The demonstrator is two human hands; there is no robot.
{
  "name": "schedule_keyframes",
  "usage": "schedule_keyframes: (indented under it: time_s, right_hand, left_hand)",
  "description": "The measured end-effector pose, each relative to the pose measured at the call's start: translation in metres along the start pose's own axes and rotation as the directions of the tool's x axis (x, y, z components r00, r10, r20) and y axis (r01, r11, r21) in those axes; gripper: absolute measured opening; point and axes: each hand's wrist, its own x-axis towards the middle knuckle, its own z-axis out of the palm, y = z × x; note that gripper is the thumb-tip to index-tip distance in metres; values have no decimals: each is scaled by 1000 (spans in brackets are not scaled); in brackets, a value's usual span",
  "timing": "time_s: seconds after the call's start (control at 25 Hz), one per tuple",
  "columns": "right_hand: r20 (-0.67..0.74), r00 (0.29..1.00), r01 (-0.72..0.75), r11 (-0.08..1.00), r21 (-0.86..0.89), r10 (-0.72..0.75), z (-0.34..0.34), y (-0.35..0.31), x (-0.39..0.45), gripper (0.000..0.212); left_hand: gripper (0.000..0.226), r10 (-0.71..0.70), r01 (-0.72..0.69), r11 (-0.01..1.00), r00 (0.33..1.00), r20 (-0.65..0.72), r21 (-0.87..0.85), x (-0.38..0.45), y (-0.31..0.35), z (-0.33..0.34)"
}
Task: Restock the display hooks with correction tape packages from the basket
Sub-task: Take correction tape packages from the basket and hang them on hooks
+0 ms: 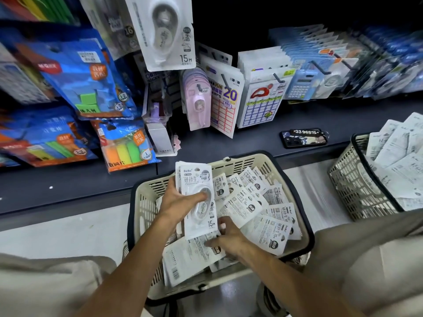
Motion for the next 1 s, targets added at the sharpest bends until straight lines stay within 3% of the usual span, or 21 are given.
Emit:
schedule_keyframes:
  time_s: [0.16, 0.28, 0.36, 0.44, 0.52, 0.64, 0.8, 0.92, 1.0]
  right_hand:
    - [13, 999, 39, 999, -33, -39, -30, -33, -11, 21]
    - [196, 967, 148, 986, 75, -160, -80, -83, -27, 22]
    - [229, 948, 219, 975, 28, -219, -93, -101, -33, 21]
    - [126, 944, 300, 953, 50, -304, -91, -104, -31, 9]
    - [-20, 944, 327, 928, 180, -328, -83, -105, -31, 4]
    - [-272, 928, 313, 929, 197, -255, -79, -110, -34, 10]
    - [-519, 801, 317, 947, -55, -298, -75, -129, -41, 19]
    - [-611, 684, 271, 916, -296, -400, -69, -141, -44, 22]
    - [-614, 643, 288, 887, -359, -458, -55, -144, -47, 20]
  left_hand:
    - [72, 40, -39, 999, 998, -57, 22, 2, 1, -7]
    - [74, 62, -59, 994, 998, -24, 88, 3, 3, -10]
    - [74, 54, -61, 996, 995, 87, 72, 2, 7, -7]
    - [74, 38, -55, 997, 967, 251, 57, -1, 10, -4]
    - [69, -9, -18, 998, 926, 377, 68, -7, 14, -1]
    - [49, -100, 91, 995, 895, 434, 41, -10, 12, -2]
    - [72, -168, 221, 972, 891, 422, -80, -10, 9, -6]
    - [51, -207, 309, 937, 866, 455, -161, -10, 13, -2]
    - [44, -206, 315, 935, 854, 477, -160, -12, 16, 1]
